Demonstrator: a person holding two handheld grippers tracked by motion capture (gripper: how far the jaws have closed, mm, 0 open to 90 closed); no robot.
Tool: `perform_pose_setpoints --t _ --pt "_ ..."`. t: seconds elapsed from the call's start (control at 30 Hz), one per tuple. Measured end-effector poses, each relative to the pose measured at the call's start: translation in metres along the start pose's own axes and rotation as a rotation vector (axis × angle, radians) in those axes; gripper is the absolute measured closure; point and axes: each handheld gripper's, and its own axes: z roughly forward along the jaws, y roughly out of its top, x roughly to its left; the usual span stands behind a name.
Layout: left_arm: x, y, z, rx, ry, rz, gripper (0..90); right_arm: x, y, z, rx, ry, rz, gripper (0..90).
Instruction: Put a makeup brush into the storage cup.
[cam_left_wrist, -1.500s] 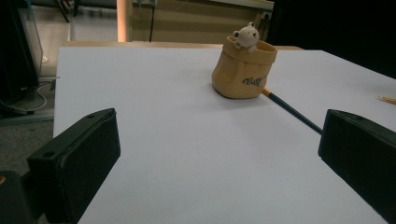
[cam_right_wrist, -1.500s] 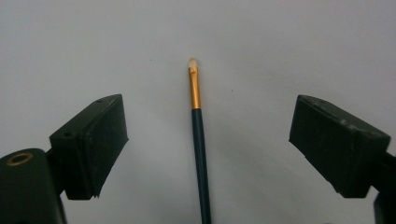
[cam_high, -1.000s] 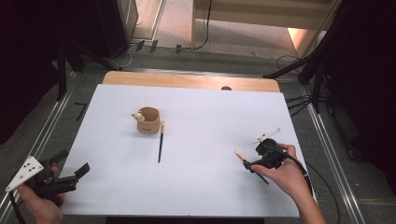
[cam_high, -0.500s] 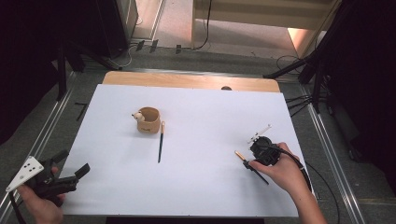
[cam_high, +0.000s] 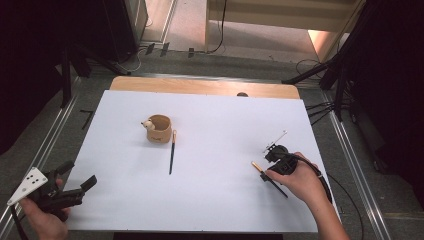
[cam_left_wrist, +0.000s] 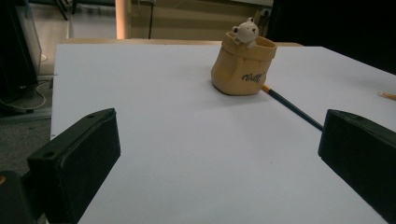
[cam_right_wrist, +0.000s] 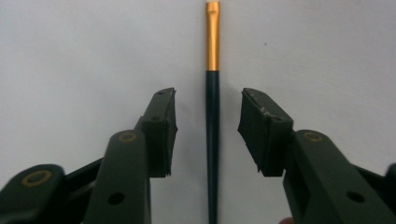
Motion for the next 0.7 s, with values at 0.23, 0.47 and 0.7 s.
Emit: perform_pose_setpoints --t 0.23,0.47,0.7 --pt "0.000 0.000 0.000 -0.001 0.000 -0.002 0.0 0.001 0.004 0.002 0.016 0.000 -0.017 64.0" --pt "0.000 -0.001 0.000 0.000 0.001 -0.002 0.0 0.001 0.008 0.006 0.039 -0.014 -0.020 68.7" --pt "0.001 -0.001 -0.001 -0.001 0.002 -0.001 0.0 0.002 0.010 0.012 0.065 -0.047 -0.041 78.1"
